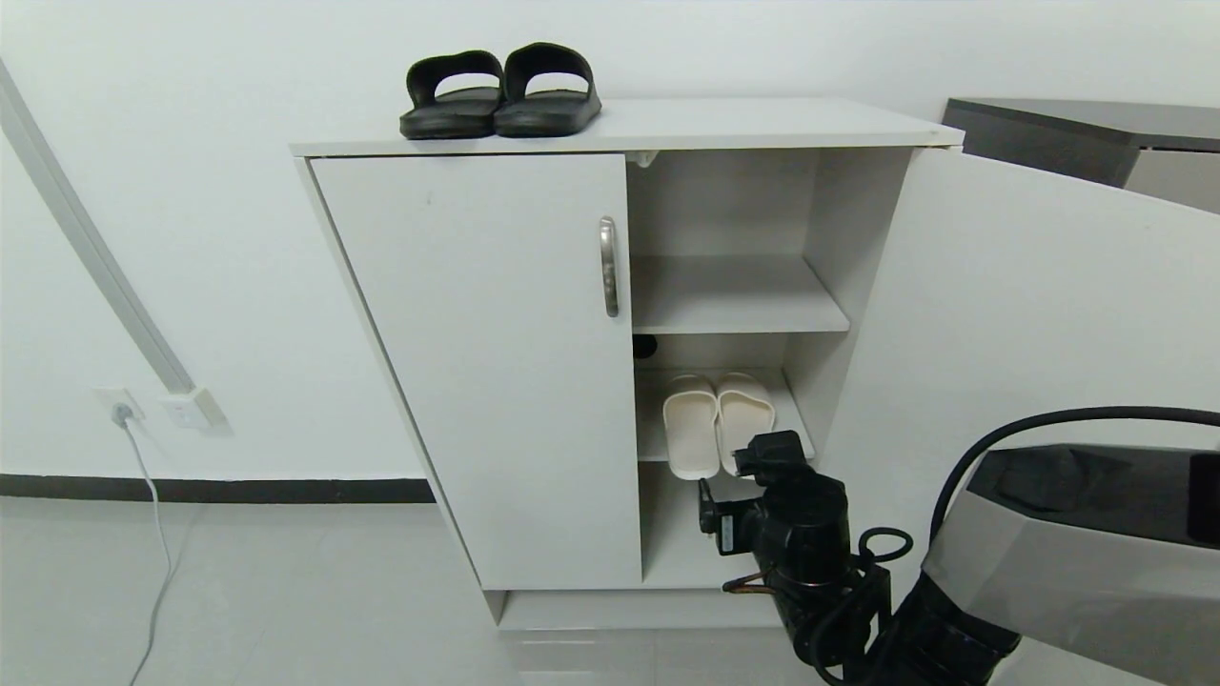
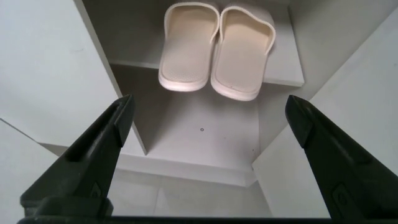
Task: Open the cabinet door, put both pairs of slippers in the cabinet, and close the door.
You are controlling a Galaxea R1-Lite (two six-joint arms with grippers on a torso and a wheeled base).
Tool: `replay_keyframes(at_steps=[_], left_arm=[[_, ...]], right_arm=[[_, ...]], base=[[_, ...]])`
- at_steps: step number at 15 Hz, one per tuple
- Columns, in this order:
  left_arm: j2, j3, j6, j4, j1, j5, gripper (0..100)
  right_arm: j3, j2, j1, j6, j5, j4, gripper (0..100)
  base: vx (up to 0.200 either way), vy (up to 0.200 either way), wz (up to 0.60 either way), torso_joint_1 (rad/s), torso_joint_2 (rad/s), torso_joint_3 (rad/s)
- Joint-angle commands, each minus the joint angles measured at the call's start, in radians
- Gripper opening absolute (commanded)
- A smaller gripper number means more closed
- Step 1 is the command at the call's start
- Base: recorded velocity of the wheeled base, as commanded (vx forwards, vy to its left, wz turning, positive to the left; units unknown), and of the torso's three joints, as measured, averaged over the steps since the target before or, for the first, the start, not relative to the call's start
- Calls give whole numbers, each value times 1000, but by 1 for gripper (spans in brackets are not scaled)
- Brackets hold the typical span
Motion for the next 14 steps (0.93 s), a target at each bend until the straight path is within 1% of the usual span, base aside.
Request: replay_keyframes(at_steps=[1, 14], left_arm=[[2, 0, 0, 0, 0, 0, 0], [0, -1, 0, 0, 0, 2, 0]], right_arm=[[0, 8, 0, 0, 0, -3, 100], [1, 8, 0, 0, 0, -6, 100]], base=[[0, 0, 0, 0, 0, 0], [0, 200, 0, 4, 4, 4]])
